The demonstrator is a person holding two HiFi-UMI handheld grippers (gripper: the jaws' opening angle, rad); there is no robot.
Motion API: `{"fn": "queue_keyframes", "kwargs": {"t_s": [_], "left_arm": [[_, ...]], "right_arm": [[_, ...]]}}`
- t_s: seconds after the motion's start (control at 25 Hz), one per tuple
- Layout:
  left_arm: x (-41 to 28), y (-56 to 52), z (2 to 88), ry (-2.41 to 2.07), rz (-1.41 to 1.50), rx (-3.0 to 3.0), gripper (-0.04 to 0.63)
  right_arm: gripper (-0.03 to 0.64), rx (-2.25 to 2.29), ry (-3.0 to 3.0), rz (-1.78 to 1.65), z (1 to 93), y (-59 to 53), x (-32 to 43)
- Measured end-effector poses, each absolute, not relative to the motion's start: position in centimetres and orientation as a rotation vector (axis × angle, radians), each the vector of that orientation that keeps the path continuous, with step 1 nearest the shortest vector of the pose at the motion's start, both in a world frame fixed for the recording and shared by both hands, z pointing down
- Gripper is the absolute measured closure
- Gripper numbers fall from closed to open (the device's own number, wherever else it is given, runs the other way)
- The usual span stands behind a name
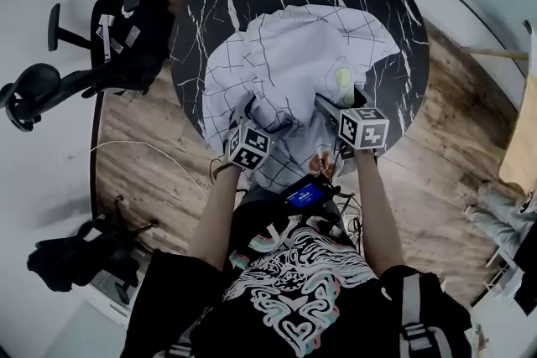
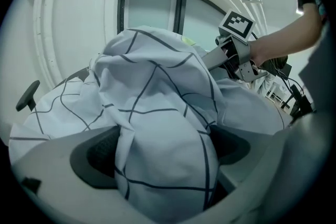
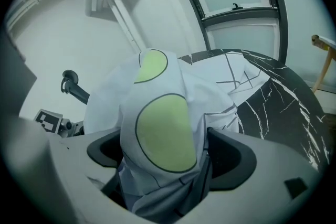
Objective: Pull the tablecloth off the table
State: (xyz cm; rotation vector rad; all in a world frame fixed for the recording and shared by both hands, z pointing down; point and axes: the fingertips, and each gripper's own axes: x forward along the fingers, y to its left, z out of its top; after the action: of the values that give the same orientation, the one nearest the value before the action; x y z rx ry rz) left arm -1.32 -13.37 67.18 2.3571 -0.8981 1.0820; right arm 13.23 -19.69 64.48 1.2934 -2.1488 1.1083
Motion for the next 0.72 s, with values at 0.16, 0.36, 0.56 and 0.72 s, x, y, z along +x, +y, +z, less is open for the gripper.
{"fn": "queue_keyframes", "kwargs": {"t_s": [0.16, 0.36, 0.56, 0.72], "left_arm": [[-1.1, -13.9, 67.1, -0.883, 1.083, 2.383, 0.061], [-1.3, -13.9, 67.4, -0.853, 1.057, 2.401, 0.061], [-1.3, -13.8, 67.3, -0.835, 1.036, 2.405, 0.064], [-1.3, -14.2, 67.0, -0.809, 0.985, 2.425, 0.076]], "right_arm": [[0.150, 1.302, -2.142, 1.067, 64.8, -20.0, 13.3], [0.178, 1.293, -2.106, 1.078, 65.5, -19.8, 13.0], [0.216, 1.278, -2.097, 1.070, 65.6, -19.6, 12.8], [0.249, 1.303, -2.118, 1.043, 65.3, -19.7, 12.3]]}}
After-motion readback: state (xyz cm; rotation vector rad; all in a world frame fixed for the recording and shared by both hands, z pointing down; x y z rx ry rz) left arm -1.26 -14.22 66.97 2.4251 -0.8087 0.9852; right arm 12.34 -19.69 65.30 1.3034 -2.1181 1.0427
